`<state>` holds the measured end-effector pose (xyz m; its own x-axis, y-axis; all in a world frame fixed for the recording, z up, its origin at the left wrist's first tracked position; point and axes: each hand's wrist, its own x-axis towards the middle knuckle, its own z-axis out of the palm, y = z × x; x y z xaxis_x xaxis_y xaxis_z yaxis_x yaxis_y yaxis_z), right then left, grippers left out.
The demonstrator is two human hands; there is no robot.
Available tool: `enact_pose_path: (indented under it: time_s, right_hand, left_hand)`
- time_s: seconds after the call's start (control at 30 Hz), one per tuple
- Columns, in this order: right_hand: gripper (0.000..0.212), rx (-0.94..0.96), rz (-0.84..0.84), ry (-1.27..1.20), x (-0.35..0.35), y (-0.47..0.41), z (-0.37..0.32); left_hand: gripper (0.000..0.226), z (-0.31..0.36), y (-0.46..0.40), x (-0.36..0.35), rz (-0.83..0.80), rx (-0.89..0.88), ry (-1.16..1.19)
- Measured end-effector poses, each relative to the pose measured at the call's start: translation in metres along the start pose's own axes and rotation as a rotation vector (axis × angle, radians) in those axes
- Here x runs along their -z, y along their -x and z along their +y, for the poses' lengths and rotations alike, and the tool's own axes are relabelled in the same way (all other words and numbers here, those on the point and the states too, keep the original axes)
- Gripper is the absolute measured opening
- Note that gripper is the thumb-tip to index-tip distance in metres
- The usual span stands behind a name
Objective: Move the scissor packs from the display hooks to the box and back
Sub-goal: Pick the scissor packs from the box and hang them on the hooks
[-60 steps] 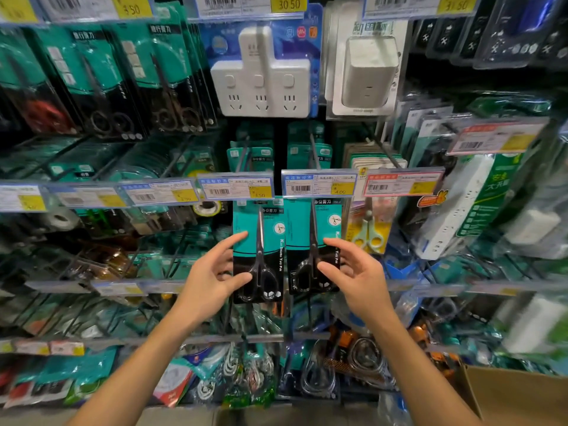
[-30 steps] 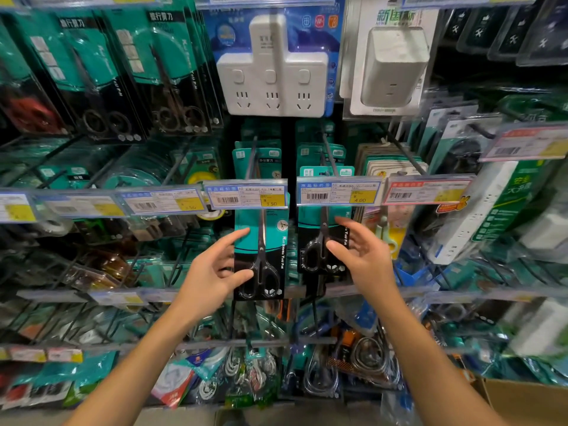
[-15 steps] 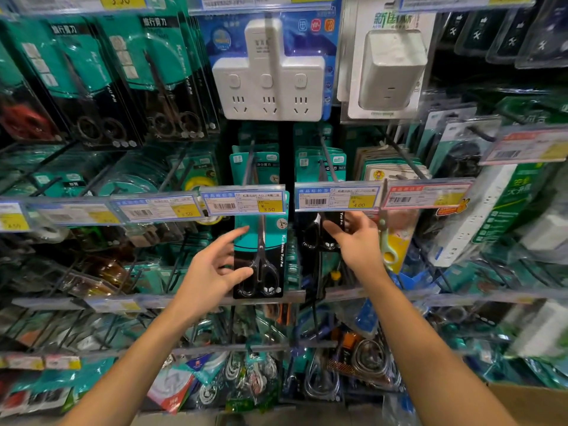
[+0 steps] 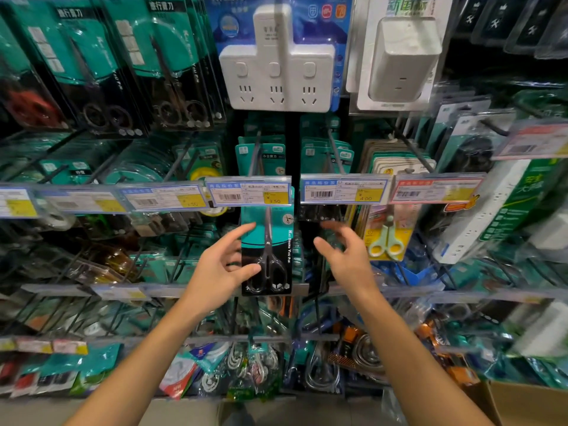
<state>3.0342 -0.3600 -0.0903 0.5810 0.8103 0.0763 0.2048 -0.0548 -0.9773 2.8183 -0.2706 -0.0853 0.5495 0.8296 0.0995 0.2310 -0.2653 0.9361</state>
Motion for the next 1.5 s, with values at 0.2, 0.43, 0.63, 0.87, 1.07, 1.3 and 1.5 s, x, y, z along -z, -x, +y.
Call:
enact_pose_path:
  time_s: [0.2,0.43,0.63,0.87,1.07,1.3,1.5]
  right_hand:
    - [0.027,0.059,-0.336,-0.079,-0.023,0.035,-0.005]
    - [0.032,0.151,-0.333,-0.080,-0.035,0.048,-0.015]
    - [0.036,0.200,-0.345,-0.109,-0.035,0.048,-0.020]
    - [0.038,0.236,-0.338,-0.122,-0.032,0.050,-0.026]
    - [0.039,0.237,-0.331,-0.152,-0.034,0.041,-0.032]
    - [0.039,0.206,-0.338,-0.175,-0.034,0.038,-0.026]
    - [0.037,0.167,-0.306,-0.132,-0.039,0.011,-0.016]
  left_hand:
    - [0.068,-0.008,0.008,0.000,-0.010,-0.010,0.083]
    - [0.065,0.000,0.032,0.016,0.039,-0.048,0.076]
    - [0.066,0.012,0.035,0.018,0.058,-0.055,0.066]
    - [0.065,0.014,0.035,0.018,0.049,-0.088,0.097]
    - [0.068,0.014,0.017,0.019,-0.008,-0.115,0.186]
    - [0.068,0.006,0.013,0.016,0.007,-0.128,0.160]
    - [0.075,0.002,-0.003,0.009,0.059,-0.183,-0.054]
